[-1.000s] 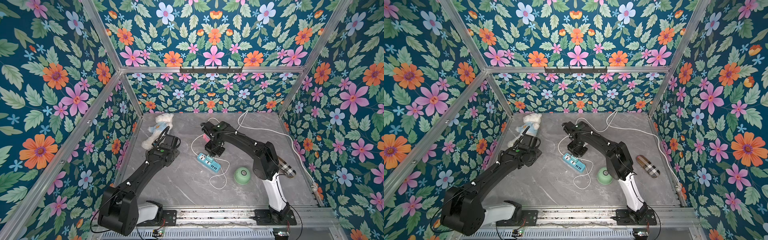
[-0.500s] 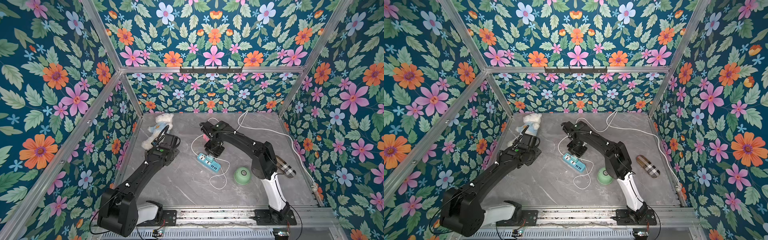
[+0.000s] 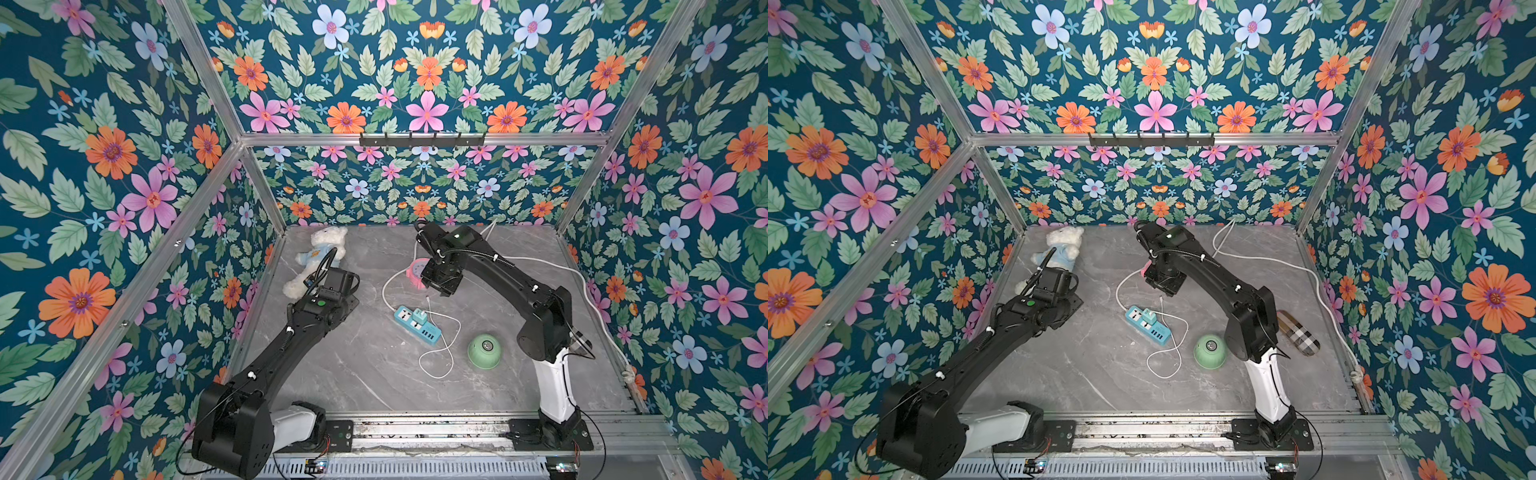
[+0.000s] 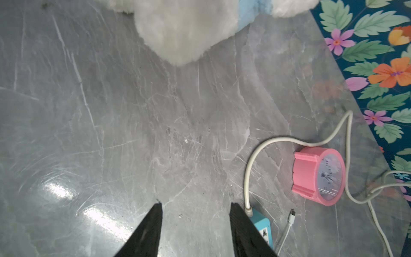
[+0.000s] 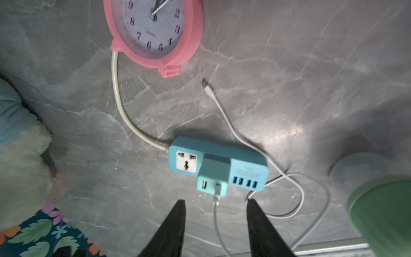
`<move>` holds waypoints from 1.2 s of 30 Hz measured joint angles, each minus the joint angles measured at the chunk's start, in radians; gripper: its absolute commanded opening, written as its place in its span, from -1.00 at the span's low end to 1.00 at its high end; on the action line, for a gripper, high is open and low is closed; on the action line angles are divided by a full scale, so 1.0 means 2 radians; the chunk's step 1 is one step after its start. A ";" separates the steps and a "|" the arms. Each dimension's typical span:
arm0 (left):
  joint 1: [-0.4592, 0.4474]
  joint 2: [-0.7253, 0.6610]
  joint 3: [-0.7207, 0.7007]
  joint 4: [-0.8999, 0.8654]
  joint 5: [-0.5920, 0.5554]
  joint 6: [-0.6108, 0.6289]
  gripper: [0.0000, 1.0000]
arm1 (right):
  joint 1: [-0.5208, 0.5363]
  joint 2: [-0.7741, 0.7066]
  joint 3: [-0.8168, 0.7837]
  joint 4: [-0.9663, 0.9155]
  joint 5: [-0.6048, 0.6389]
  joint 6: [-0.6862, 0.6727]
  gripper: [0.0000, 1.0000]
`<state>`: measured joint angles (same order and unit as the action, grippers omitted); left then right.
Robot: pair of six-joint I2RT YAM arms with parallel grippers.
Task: Charge the cordless meat grinders
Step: Insert the charging cable into the plug, then pick up the charging cable from the center of the board.
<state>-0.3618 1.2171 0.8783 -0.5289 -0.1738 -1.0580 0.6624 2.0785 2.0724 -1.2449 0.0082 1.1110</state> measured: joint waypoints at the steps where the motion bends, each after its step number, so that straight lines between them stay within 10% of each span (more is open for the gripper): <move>1: 0.000 -0.008 -0.007 0.010 0.002 0.011 0.05 | -0.004 -0.006 -0.018 0.009 0.012 -0.031 -0.09; 13: 0.004 -0.036 -0.032 0.077 0.036 0.069 0.05 | -0.026 0.168 0.109 0.012 -0.027 -0.306 -0.26; 36: 0.004 -0.032 -0.012 0.060 0.046 0.072 0.03 | -0.025 0.241 0.142 -0.004 0.000 -0.350 -0.76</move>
<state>-0.3531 1.1526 0.8551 -0.4084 -0.0811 -0.9138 0.6128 2.5614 2.3554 -1.2530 0.0082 0.4114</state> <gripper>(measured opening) 0.518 0.141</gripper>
